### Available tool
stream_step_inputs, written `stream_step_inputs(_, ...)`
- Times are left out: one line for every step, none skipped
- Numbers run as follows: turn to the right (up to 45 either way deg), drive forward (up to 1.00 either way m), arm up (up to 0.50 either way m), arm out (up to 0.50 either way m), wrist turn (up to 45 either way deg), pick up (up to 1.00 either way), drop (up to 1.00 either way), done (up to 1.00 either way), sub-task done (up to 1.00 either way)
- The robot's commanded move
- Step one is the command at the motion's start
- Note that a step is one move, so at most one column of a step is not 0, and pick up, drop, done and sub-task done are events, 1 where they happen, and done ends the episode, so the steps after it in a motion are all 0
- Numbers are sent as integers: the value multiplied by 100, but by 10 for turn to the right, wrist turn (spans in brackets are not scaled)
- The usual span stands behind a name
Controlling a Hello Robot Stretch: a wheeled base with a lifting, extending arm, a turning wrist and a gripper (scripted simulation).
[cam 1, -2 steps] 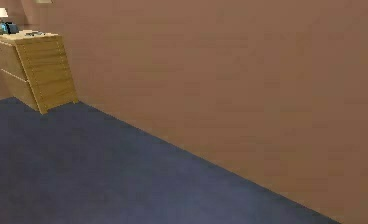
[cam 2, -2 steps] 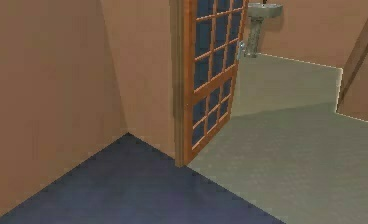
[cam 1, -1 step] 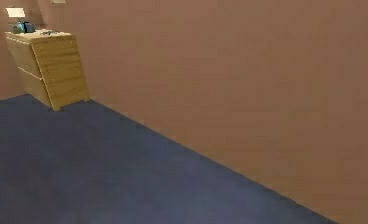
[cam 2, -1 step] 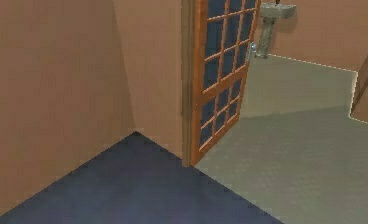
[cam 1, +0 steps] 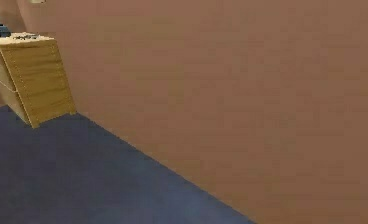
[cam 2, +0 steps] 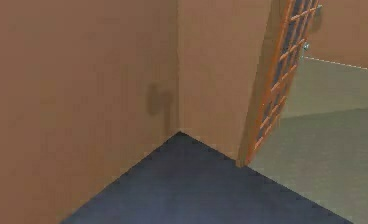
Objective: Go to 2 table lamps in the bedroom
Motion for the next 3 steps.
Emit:
stream_step_inputs(-450,0,0,0,0,0,0,0,0)
stream_step_inputs(-60,0,0,0,0,0,0,0,0)
stream_step_inputs(0,100,0,0,0,0,0,0,0)
